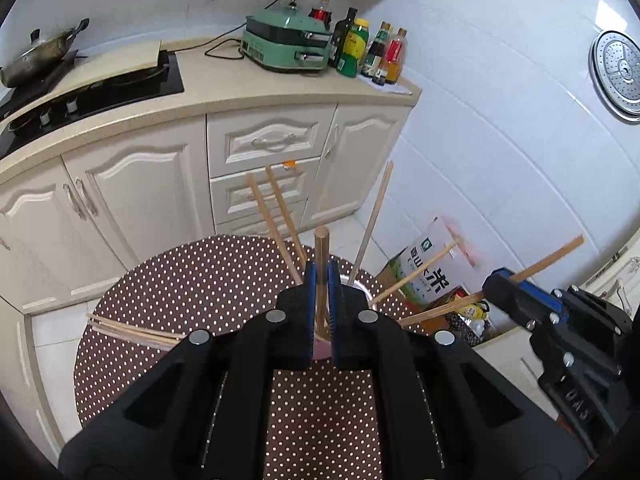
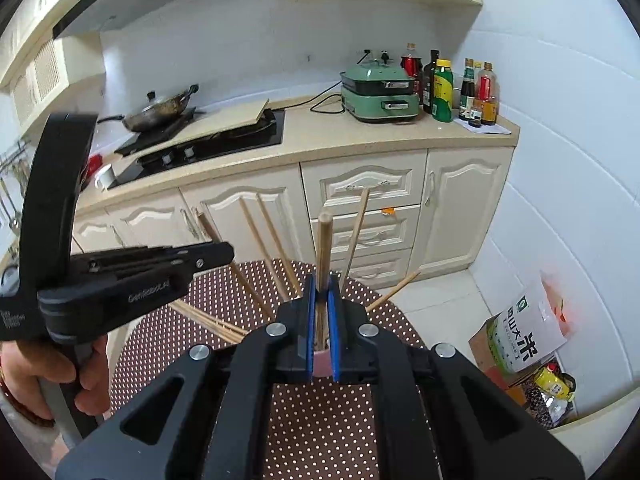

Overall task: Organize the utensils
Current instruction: 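Lower the chopstick into the pink cup and open the right gripper, then move the right gripper back over the chopstick pile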

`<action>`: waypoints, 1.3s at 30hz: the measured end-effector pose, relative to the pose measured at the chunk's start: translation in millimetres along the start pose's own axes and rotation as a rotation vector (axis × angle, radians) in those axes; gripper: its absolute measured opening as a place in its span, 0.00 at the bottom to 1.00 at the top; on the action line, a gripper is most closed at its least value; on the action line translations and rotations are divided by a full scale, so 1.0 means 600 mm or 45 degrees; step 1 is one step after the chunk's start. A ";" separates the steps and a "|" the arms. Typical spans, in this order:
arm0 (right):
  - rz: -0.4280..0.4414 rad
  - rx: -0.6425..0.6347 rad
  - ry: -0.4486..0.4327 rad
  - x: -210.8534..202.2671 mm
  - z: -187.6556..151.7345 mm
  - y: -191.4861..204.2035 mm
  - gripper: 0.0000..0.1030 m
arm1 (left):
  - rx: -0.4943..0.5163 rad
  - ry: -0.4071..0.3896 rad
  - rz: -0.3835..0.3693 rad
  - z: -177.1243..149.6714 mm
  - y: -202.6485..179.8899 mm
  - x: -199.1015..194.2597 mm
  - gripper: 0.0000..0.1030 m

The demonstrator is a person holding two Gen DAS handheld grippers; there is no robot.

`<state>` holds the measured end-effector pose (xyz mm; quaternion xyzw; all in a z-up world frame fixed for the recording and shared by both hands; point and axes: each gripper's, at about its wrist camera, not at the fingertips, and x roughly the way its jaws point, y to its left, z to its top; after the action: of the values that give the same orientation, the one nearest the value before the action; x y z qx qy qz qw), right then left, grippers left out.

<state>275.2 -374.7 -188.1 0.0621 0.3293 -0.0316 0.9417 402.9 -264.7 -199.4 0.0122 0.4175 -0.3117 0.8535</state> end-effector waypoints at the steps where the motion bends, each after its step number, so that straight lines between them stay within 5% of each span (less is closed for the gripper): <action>1: 0.001 -0.004 0.005 0.003 -0.003 0.001 0.04 | 0.002 0.005 0.000 -0.003 0.000 0.001 0.06; 25: -0.004 -0.025 0.154 0.059 -0.035 0.018 0.05 | -0.026 0.134 0.001 -0.031 0.010 0.026 0.07; 27: -0.004 -0.027 0.176 0.068 -0.039 0.018 0.05 | -0.022 0.156 0.002 -0.032 0.010 0.028 0.11; 30: 0.003 -0.016 0.191 0.071 -0.044 0.022 0.05 | -0.010 0.147 0.013 -0.035 0.009 0.020 0.54; 39: 0.014 0.003 0.189 0.063 -0.048 0.032 0.07 | -0.012 0.118 0.002 -0.039 0.016 -0.008 0.57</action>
<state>289.0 -352.3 -232.0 0.0671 0.3978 -0.0221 0.9148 389.4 -247.9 -213.2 0.0228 0.4579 -0.3081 0.8336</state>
